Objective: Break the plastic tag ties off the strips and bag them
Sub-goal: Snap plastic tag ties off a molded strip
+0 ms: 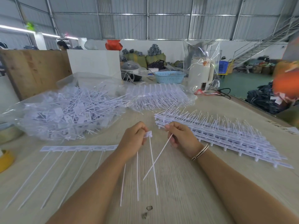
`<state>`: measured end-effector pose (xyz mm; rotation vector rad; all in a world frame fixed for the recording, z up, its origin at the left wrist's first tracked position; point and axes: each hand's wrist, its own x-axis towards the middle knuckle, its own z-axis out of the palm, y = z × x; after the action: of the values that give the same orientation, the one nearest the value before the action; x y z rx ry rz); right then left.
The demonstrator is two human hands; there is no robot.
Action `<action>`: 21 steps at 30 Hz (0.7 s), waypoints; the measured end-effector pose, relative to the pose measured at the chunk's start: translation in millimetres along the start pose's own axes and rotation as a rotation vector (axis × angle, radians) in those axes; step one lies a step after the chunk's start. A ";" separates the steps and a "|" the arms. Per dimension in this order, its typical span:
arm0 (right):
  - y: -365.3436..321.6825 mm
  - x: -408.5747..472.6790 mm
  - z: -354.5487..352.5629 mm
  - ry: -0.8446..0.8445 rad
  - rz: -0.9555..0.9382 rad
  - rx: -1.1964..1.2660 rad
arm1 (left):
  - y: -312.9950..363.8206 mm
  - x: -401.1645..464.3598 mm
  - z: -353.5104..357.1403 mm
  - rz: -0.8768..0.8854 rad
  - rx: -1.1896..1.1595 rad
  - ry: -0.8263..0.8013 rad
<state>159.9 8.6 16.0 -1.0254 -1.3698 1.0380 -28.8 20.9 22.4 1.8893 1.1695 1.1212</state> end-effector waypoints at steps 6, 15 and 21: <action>4.2 6.4 2.6 -0.053 0.068 -0.331 | -2.9 0.8 1.1 0.009 0.067 -0.003; 3.3 9.1 21.3 -0.006 -0.185 -0.768 | -9.3 1.8 1.8 -0.008 0.132 -0.010; -3.6 -4.0 25.5 -0.104 -0.203 -0.556 | 3.2 1.7 10.0 0.115 0.123 -0.068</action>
<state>134.5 2.8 17.6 -1.2075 -1.8638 0.5715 -18.2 20.4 21.4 2.0950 1.1269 1.0578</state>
